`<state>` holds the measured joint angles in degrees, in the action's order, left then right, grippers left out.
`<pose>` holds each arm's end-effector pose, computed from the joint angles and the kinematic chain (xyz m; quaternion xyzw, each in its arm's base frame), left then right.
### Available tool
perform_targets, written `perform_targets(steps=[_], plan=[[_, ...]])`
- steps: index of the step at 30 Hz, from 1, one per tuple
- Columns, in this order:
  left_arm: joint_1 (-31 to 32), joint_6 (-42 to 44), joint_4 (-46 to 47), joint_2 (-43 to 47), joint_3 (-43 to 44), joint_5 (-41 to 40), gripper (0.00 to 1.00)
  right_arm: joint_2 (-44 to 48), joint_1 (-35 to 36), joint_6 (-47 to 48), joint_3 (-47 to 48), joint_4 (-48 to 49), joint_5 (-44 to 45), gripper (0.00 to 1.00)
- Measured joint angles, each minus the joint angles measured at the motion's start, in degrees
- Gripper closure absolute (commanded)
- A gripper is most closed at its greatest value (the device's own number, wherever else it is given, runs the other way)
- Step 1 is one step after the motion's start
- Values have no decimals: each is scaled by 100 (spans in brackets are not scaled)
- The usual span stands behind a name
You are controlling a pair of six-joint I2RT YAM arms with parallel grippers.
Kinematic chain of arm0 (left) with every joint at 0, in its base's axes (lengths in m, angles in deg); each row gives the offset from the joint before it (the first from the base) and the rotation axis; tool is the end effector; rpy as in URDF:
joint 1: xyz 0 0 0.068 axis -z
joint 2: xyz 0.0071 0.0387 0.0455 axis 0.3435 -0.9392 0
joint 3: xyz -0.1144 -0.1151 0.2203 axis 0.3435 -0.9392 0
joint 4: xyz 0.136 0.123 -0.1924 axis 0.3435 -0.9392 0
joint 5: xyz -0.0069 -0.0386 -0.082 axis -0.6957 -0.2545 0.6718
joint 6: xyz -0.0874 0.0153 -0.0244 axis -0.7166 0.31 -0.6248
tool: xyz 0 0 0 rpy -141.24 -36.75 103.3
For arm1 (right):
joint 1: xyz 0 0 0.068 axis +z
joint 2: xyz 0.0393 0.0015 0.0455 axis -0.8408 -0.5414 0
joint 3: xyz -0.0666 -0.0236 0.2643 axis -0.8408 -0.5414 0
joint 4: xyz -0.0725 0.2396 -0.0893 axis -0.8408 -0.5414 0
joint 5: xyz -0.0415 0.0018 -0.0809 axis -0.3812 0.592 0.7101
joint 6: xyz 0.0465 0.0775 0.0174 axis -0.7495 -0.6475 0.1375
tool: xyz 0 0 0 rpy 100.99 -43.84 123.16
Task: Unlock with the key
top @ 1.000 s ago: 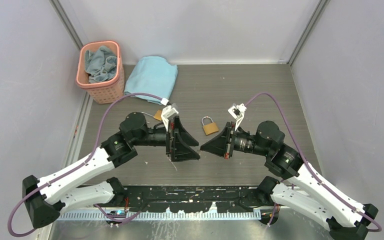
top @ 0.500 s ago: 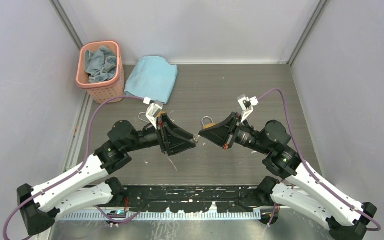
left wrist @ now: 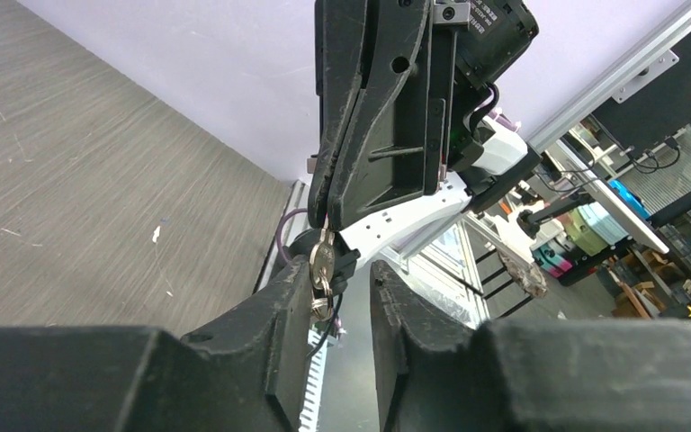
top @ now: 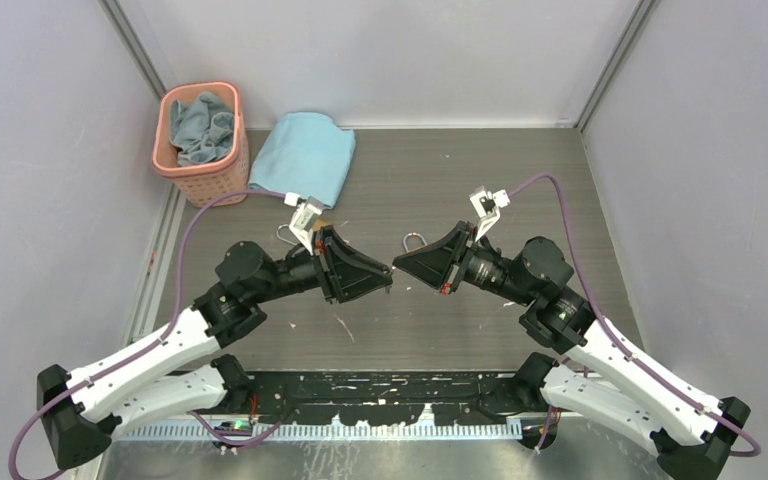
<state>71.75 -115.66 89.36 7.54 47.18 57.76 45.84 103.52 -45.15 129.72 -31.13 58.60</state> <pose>0.1250 -0.2149 0.3708 0.2050 0.6040 -0.6577 0.4006 0.1285 0.1755 0.3806 -0.1475 0.6350 0.6104 0.4499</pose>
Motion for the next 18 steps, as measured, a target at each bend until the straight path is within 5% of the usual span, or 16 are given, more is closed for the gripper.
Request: perform_targets(steps=[9, 18], plan=[[-4, -81, 122, -74, -57, -120, 89, 0, 4, 0, 0, 74, 20, 99], [-2, -254, 341, -76, -195, -380, 88, 11, 4, 0, -76, 190, 125, 99]])
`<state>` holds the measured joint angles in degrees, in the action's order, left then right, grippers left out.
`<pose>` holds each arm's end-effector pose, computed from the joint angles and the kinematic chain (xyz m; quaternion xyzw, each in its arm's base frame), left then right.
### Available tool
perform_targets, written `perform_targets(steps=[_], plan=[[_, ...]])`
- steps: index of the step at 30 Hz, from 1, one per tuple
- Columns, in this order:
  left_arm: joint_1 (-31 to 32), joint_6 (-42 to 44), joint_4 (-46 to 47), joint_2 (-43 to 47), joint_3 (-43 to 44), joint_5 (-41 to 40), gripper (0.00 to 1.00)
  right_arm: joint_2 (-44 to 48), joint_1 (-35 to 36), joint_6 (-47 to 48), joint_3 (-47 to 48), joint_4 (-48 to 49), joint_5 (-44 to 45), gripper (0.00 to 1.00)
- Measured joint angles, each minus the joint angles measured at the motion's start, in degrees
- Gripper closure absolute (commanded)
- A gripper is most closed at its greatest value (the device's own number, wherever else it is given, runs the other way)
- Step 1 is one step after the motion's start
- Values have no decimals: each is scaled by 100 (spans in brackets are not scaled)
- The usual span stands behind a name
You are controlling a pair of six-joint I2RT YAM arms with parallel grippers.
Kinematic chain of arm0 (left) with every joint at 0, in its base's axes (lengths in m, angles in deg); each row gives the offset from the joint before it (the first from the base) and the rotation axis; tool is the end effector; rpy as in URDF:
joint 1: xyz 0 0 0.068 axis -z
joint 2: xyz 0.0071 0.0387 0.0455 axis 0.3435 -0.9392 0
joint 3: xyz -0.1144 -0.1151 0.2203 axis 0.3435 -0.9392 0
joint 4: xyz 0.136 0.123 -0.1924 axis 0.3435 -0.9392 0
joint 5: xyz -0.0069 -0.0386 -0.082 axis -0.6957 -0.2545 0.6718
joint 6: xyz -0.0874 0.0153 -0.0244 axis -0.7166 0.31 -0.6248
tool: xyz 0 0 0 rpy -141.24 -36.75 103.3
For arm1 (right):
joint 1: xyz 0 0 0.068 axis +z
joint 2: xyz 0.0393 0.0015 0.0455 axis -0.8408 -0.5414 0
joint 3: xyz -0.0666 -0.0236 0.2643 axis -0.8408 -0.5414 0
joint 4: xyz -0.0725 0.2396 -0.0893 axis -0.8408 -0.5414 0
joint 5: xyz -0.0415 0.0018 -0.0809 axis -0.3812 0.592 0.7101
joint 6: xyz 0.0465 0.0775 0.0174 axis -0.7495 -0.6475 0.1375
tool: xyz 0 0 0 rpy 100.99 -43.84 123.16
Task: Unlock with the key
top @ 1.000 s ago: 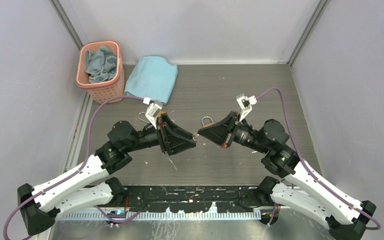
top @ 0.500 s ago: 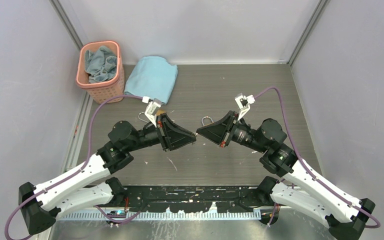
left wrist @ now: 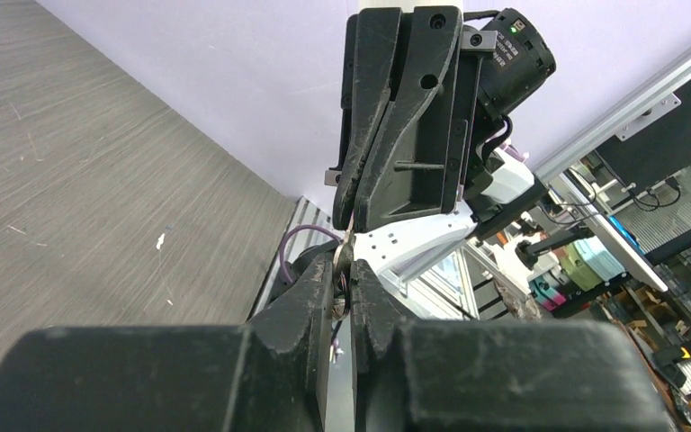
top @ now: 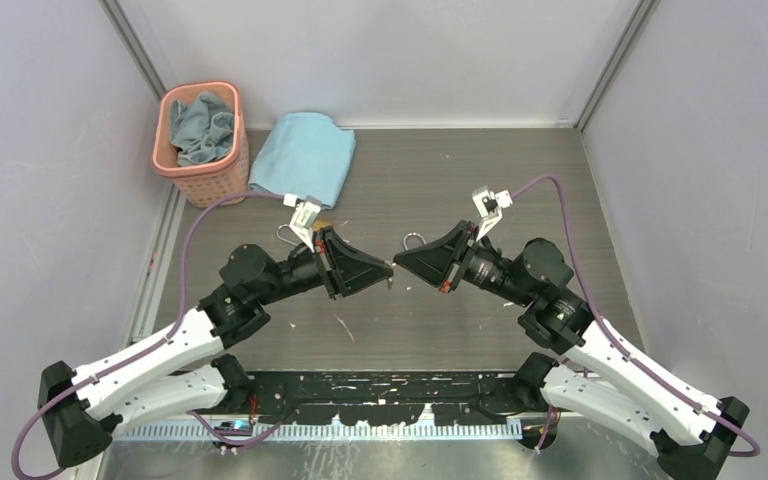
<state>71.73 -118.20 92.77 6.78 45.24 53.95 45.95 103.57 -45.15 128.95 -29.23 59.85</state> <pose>0.1324 -0.2160 0.3633 0.1669 0.6088 -0.6594 0.4082 0.1299 0.1748 0.3808 -0.1405 0.6282 0.6106 0.4614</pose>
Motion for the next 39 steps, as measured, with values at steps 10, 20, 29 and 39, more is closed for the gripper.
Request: perform_targets(steps=[10, 20, 29, 39], plan=[[0, -352, 299, 2, -236, -437, 81, 4, 0, -122, -326, 413, 282, 99], [-2, -610, 782, -186, -245, -713, 83, 7, 0, -289, -428, 739, 660, 99], [-2, -680, 898, -286, -271, -824, 93, 20, 7, -345, -544, 896, 870, 99], [-2, -800, 1071, -286, -330, -846, 100, 20, 11, -450, -614, 1086, 898, 95]])
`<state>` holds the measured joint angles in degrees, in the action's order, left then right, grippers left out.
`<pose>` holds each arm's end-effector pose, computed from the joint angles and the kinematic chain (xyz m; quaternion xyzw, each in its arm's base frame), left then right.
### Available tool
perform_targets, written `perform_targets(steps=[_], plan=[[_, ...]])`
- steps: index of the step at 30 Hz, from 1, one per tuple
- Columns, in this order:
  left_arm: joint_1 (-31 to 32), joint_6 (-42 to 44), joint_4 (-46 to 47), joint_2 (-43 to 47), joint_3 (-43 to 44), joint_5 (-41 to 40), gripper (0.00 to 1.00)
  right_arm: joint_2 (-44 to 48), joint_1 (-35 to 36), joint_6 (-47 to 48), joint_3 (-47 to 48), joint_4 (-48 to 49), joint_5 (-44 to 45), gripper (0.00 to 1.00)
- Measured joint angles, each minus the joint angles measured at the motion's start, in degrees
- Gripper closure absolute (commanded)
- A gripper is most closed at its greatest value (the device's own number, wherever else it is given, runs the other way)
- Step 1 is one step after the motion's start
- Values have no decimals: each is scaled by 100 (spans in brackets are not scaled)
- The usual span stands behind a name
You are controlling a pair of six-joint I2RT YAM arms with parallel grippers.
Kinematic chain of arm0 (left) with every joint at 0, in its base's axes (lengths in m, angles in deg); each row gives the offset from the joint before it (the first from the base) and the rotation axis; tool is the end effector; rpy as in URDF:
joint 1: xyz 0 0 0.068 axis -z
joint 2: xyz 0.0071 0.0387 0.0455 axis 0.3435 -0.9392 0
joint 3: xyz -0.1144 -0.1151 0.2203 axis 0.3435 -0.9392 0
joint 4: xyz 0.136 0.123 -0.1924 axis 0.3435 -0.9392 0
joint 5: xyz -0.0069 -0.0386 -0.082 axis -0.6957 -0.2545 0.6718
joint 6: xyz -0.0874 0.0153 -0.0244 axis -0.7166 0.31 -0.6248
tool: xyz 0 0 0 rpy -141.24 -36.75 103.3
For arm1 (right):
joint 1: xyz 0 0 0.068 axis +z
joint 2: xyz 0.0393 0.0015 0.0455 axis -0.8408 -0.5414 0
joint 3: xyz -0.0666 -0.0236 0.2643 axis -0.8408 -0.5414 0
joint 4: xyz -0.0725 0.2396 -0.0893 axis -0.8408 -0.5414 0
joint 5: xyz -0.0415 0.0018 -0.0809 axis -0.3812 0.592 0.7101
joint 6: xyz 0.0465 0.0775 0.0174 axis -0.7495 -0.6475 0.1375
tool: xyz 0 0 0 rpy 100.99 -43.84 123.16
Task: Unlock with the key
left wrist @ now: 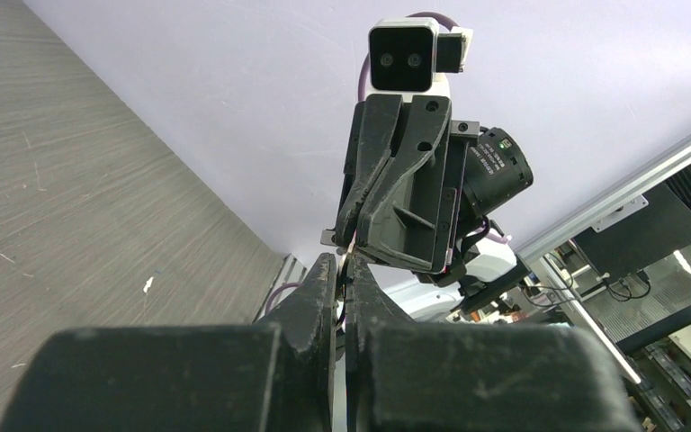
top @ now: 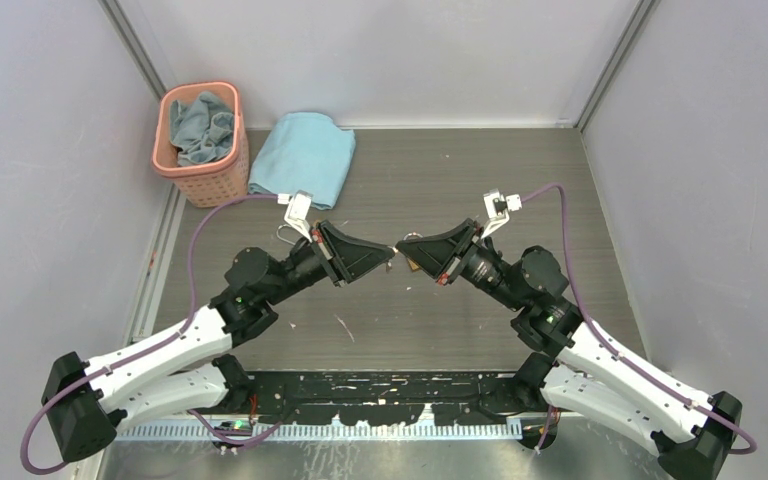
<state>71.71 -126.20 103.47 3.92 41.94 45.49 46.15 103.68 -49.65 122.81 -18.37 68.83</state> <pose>0.1484 -0.2172 0.3567 0.0706 0.5929 -0.6833 0.4203 0.1423 0.1702 0.3676 -0.0594 0.6050 0.6181 0.4984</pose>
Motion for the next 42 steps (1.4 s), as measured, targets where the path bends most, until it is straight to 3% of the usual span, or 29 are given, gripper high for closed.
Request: perform_targets(steps=[2, 4, 5, 7, 16, 27, 42], plan=[[0, -7, 13, 0, -9, -7, 100, -4, 0, -7, -4, 9, 7, 71], [0, -11, 13, 2, -22, -15, 100, -4, 2, -15, -2, -66, 48, 35], [0, -13, 2, 11, -31, -17, 100, -7, 4, 31, 13, -184, 109, 25], [0, 2, -85, 79, -44, -57, 100, -4, 4, 133, 44, -474, 249, 17], [0, 352, -1180, 970, -170, -590, 100, 354, 17, 636, 507, -2155, 1132, 15], [0, 1399, -4118, 2621, 87, -1729, 100, 138, 17, 1169, 1049, -3897, 2006, 20], [0, 2232, -7475, 2393, 1421, -2852, 100, -1572, 17, 1541, 1950, -5628, 2745, 15]])
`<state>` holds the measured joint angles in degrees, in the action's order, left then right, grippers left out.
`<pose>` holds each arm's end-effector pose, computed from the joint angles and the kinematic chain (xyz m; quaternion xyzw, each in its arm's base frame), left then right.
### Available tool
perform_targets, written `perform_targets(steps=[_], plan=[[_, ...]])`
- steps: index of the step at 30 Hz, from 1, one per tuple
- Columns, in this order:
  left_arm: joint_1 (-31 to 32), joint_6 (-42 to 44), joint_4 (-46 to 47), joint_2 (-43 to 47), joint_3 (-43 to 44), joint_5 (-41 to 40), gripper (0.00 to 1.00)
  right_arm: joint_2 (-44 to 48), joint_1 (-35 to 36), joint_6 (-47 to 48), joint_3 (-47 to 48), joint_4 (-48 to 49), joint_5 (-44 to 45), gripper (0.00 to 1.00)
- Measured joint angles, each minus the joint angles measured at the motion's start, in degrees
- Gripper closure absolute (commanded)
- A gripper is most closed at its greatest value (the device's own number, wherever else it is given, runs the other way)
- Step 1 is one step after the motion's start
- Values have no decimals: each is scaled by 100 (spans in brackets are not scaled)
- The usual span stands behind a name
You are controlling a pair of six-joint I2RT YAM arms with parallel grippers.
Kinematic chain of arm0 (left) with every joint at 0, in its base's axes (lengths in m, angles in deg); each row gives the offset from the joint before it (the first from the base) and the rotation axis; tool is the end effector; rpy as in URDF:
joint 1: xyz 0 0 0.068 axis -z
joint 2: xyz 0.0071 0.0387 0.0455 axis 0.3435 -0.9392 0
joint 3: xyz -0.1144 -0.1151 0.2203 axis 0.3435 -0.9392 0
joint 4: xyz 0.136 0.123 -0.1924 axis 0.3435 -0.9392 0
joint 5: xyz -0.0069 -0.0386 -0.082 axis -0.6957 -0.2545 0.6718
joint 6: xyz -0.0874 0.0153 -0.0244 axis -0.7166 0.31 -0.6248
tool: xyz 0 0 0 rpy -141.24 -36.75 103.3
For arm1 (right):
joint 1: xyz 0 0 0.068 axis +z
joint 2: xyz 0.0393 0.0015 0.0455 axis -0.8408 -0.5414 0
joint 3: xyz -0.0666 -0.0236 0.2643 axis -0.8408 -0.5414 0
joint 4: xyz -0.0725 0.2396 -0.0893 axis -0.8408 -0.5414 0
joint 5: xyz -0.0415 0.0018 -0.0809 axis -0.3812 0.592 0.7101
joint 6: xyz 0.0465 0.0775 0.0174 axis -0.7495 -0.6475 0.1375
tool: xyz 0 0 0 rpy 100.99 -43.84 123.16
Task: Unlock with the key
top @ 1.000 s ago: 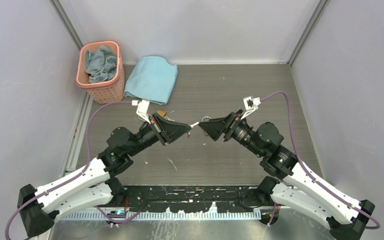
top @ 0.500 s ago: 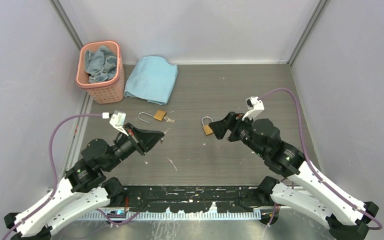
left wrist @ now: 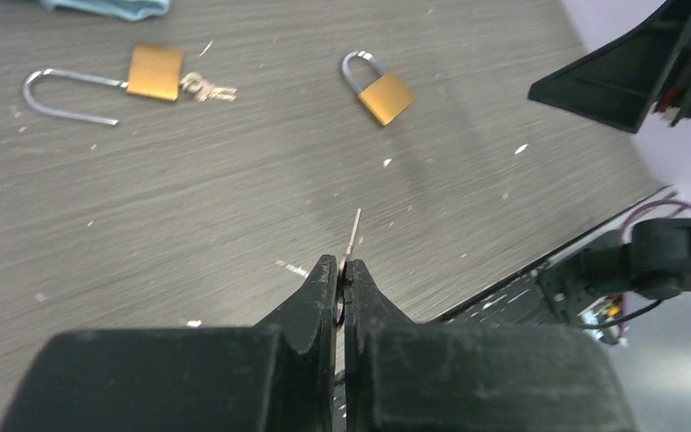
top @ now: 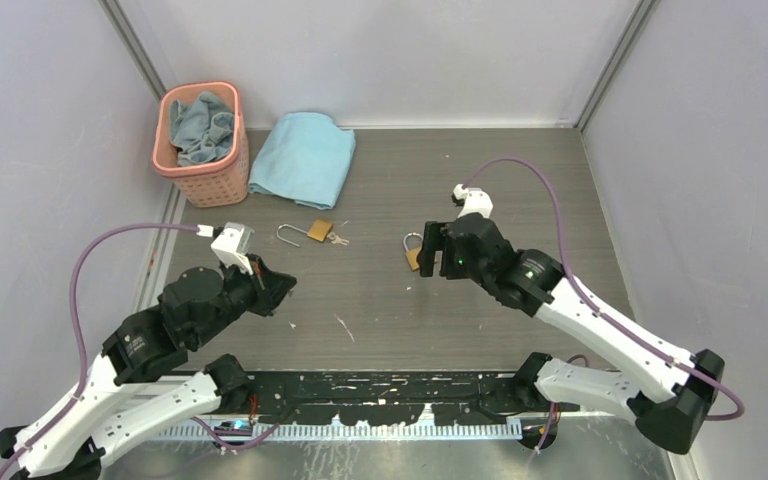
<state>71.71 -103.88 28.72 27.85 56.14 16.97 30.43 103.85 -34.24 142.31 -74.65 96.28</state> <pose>0.1049 -0.0968 0.3372 0.0521 0.8112 -0.3045 0.4965 0.1858 0.1602 0.2991 -0.0391 0.8868 0.1760 0.4256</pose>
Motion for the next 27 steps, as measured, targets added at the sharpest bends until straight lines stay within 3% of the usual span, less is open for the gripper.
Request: perform_targets(steps=[7, 11, 27], plan=[[0, 68, -960, -284, 146, -142, 100, -940, 0, 50, 402, -623, 33, 10], [0, 72, -1204, -308, 144, -63, 100, -1397, 0, 94, 476, -896, -15, 1], [0, -79, -1871, -310, 291, -337, 100, -2378, 0, 125, 525, -1445, -286, 0]])
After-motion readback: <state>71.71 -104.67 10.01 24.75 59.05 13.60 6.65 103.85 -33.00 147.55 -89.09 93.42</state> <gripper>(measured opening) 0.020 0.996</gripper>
